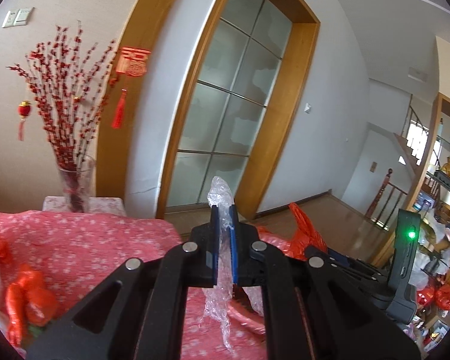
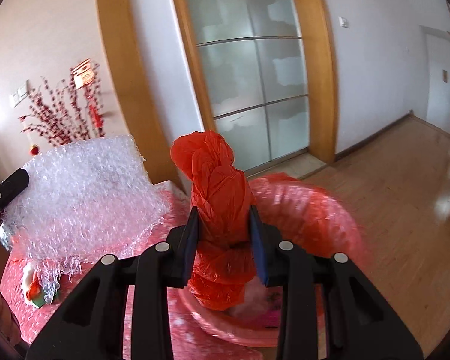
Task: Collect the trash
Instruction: 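Carry the orange bag and bubble wrap over the basket and open both tools, then move both open tools back over the table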
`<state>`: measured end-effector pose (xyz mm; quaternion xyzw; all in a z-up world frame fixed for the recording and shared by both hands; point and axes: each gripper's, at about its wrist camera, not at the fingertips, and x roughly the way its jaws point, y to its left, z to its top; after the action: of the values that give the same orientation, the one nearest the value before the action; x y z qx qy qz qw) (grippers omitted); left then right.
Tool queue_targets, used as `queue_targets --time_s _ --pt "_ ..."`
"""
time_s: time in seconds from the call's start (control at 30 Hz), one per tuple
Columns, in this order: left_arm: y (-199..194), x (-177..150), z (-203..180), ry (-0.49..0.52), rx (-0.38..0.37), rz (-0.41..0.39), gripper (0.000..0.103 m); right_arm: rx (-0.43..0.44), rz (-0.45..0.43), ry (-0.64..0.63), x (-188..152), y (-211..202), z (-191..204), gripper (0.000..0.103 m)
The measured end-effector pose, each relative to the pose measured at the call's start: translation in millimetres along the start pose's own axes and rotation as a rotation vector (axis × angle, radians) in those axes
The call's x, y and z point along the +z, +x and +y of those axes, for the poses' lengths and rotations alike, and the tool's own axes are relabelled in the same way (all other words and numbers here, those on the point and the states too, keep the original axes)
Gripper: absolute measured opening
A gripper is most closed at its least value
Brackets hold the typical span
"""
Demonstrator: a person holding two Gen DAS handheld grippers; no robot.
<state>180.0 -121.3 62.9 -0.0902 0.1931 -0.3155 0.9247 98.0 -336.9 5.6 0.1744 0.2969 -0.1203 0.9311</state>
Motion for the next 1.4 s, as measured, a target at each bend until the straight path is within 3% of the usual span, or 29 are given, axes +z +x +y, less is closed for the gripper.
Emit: queue_targets --time_s 0.63,0.93,1.07,1.23,1.4 --pt "57.8 -25.4 -50.9 -0.030 -0.137 0.066 0.008 -0.072 -0.013 0.090 2.4 0.5 -56.0 0.033" --pt "85.0 -41.7 -58.4 -0.038 -0.120 0.125 0.009 -0.073 0.001 0.114 2.8 9.8 -59.3 0.035" --pt "93.1 -49.9 -54.7 -0.036 -0.092 0.159 0.029 -0.066 0.020 0.140 2.0 16.6 -64.2 0.049" --pt "88.6 -53.9 -37.7 -0.055 -0.030 0.171 0.037 -0.083 0.021 0.148 -4.5 11.7 -67.0 0.056" --pt "68.7 -54.5 -12.3 -0.066 0.052 0.158 0.045 -0.093 0.026 0.139 -7.1 9.2 -65.0 0.056"
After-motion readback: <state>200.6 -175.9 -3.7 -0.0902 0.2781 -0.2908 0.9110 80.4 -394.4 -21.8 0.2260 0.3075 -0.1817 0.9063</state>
